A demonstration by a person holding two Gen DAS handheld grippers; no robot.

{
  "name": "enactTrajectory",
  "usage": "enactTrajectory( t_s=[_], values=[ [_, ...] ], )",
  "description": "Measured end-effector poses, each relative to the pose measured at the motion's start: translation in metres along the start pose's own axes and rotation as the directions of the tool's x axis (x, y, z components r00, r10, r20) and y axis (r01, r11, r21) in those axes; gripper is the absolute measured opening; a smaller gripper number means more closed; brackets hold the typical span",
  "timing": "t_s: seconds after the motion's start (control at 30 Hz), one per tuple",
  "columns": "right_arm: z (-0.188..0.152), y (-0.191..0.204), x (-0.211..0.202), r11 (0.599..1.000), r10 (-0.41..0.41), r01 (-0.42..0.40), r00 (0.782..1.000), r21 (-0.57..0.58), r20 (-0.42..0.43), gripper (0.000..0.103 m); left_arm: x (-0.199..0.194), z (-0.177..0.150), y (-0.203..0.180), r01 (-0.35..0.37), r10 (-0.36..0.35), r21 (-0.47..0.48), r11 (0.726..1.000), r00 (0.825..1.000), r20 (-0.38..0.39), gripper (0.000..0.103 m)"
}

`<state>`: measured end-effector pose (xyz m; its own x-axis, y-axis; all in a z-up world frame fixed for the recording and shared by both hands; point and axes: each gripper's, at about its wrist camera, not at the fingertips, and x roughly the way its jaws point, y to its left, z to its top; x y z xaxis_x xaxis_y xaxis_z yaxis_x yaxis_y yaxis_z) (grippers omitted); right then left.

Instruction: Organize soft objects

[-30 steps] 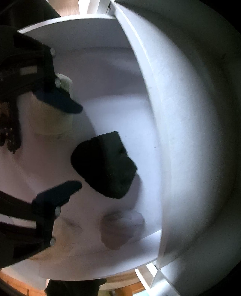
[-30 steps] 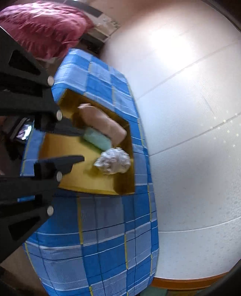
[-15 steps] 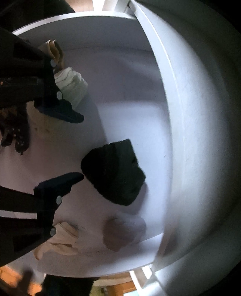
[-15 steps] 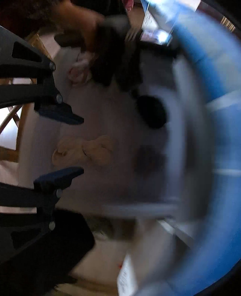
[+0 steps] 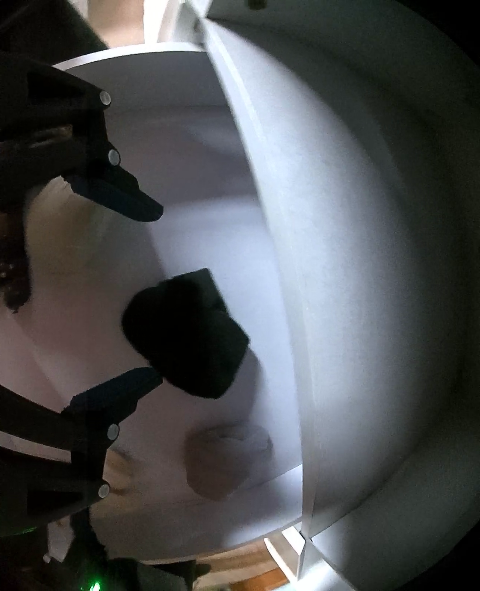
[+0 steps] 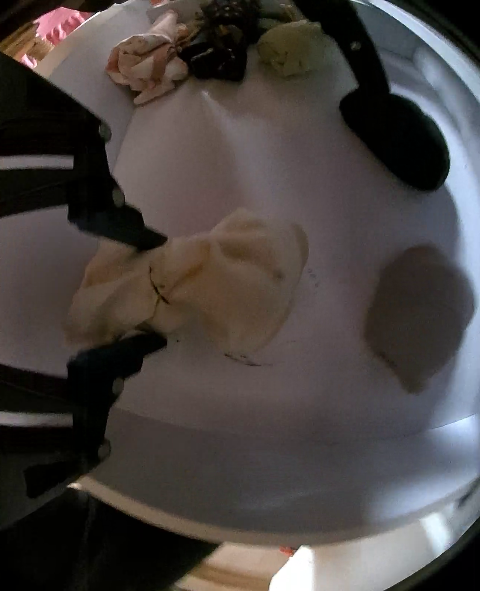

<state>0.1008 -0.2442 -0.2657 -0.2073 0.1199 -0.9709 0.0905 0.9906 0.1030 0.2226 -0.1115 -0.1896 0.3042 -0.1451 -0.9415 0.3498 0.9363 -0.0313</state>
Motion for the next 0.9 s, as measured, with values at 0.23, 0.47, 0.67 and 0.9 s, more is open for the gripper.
enactTrajectory(
  t_s=[0.23,0.47,0.67,0.9],
  values=[
    [-0.019,-0.030,-0.026,0.981,0.151,-0.157,0.986,0.110,0.064,0.031,0.015,0.016,-0.006,-0.019,0.020,0.085,0.996,1.000,-0.008,0.088],
    [-0.039,-0.046,-0.069,0.948,0.252,-0.280,0.951,0.153,0.180,0.031,0.032,0.020,-0.012,0.162,-0.156,0.035,0.986,0.978,-0.141,0.079],
    [-0.055,-0.064,-0.114,0.917,0.308,-0.362,0.908,0.164,0.283,0.031,0.024,0.030,-0.010,0.148,-0.146,0.015,0.989,0.984,-0.100,0.082],
    [-0.083,-0.060,-0.174,0.909,0.333,-0.402,0.862,0.113,0.382,0.031,0.040,0.041,-0.025,0.105,-0.098,0.058,0.993,0.989,-0.106,0.061]
  ],
)
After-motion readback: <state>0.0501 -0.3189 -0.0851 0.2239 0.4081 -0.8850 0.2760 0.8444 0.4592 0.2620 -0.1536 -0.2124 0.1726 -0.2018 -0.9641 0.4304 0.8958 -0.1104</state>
